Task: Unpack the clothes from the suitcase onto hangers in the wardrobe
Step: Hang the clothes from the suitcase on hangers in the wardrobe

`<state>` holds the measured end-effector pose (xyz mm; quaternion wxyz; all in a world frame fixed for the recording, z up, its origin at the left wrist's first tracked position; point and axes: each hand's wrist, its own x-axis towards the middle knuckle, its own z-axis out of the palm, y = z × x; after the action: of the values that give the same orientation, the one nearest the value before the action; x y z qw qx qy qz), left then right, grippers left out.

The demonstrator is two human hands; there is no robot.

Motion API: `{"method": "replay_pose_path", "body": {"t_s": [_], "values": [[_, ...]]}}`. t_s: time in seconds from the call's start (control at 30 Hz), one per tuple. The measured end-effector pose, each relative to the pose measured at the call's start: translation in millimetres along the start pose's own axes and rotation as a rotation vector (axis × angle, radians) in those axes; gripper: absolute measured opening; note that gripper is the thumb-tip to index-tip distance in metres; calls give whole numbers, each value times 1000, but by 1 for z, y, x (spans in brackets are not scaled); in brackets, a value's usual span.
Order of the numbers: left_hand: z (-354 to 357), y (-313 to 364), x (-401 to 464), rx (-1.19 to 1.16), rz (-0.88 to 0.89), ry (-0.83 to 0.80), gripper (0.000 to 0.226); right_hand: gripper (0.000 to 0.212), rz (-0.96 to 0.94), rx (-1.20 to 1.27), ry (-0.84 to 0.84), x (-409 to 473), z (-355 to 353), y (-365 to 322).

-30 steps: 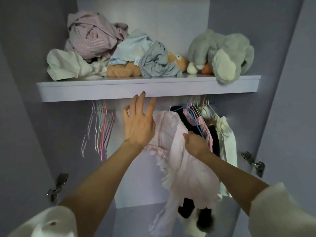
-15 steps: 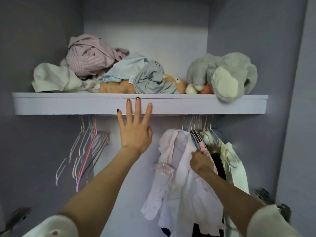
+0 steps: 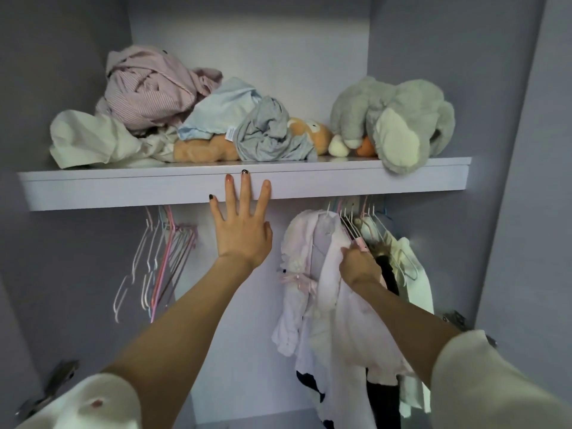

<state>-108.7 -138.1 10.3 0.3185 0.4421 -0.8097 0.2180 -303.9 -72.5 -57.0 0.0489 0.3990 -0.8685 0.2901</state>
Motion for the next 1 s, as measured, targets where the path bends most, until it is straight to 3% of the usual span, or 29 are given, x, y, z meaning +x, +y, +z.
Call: {"method": "replay_pose_path", "body": {"t_s": [0.57,0.8,1.0], "values": [[28,4,3,71,-40,153,81,39,44,43,-46,40,24,10],[7,2,-4,29,-8,33,80,50,-62,105,-114,6,21,13],[-17,-2,-54,-120,-5,-226,70,50,-172,-54,-72,-63,1,12]]}}
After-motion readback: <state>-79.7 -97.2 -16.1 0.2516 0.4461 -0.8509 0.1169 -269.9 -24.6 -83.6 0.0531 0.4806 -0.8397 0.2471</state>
